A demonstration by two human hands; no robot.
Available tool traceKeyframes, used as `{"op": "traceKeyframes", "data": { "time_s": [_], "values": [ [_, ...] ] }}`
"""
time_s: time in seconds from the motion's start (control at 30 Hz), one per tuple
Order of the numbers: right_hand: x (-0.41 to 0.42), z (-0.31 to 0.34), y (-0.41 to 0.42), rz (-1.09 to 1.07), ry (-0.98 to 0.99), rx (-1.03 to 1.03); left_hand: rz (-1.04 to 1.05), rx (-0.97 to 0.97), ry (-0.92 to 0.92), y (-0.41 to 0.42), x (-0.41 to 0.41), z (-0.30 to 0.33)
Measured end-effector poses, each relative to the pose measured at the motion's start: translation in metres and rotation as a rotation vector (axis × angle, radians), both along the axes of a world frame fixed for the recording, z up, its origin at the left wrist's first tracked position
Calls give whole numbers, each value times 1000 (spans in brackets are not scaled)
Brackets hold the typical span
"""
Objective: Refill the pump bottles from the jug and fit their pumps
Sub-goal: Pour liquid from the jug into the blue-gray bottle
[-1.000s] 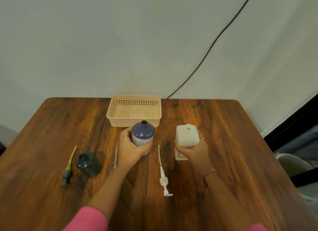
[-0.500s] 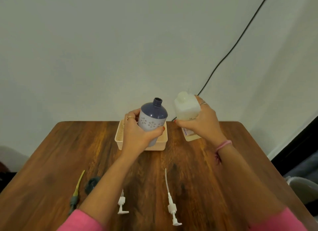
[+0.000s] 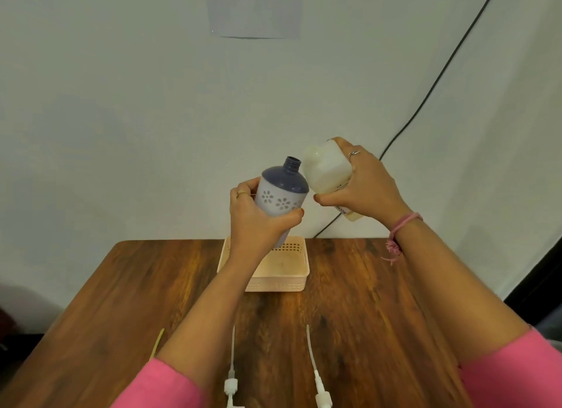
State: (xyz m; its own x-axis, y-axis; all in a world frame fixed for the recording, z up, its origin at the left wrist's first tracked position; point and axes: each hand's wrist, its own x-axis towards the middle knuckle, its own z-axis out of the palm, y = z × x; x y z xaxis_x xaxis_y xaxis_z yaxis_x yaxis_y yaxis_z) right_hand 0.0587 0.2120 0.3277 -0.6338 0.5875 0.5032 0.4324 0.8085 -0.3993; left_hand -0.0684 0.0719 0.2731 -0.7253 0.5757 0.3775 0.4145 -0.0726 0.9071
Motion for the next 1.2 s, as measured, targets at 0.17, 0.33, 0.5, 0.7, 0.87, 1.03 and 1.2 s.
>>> {"op": "traceKeyframes", "data": {
  "time_s": [0.17,0.33,0.5,0.7,0.87,1.03,1.2],
  "values": [
    [-3,12,-3,-12,-55,69,8,12,10,-4,-7,4],
    [-6,19,-10,-16,-90,130,10,24,7,-8,-10,6],
    [-9,24,-13,-27,-115,169,11,20,12,-12,-12,7],
    [-12,28,-19,-45,-152,214,4,20,31,-17,-16,7],
    [-15,33,-27,-56,-183,258,4,40,12,-21,-16,6],
    [-15,38,-33,-61,-187,276,10,56,-4,-24,-17,7],
    [-16,40,-35,-68,-192,299,12,69,-18,-26,-18,7]
  ]
}}
